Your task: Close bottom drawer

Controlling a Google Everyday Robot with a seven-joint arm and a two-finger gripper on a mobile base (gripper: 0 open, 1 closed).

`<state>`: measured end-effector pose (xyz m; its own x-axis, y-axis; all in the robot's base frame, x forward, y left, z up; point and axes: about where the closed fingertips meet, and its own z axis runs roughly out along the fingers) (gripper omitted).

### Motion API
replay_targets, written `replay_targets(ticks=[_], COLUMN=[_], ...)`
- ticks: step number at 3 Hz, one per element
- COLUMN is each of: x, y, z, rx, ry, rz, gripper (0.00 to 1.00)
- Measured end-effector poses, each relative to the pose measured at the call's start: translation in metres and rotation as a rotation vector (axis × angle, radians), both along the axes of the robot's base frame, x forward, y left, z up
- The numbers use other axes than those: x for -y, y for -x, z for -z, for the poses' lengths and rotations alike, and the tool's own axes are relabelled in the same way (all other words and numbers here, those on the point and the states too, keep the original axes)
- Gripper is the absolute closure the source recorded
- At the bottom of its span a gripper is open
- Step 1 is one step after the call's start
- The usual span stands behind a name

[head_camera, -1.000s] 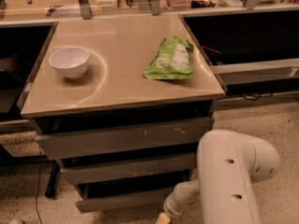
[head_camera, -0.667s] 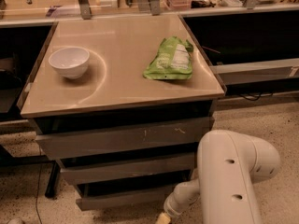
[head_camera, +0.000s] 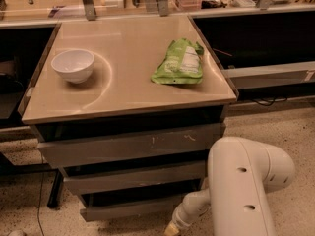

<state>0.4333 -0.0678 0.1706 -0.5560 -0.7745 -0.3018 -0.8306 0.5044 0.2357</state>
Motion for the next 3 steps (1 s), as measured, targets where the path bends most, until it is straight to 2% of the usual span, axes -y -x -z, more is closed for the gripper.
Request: replay_targets(ticks=[1, 2, 3], x=[0.0, -0.004, -0.01], y=[0.0, -0.016, -0.035], z=[0.0, -0.002, -0.005], rx=[0.0, 0.021, 0.05], ry=[0.0, -0.006, -0.008], rz=[0.0, -0.021, -0.043], gripper=[0.65, 0.88, 1.0])
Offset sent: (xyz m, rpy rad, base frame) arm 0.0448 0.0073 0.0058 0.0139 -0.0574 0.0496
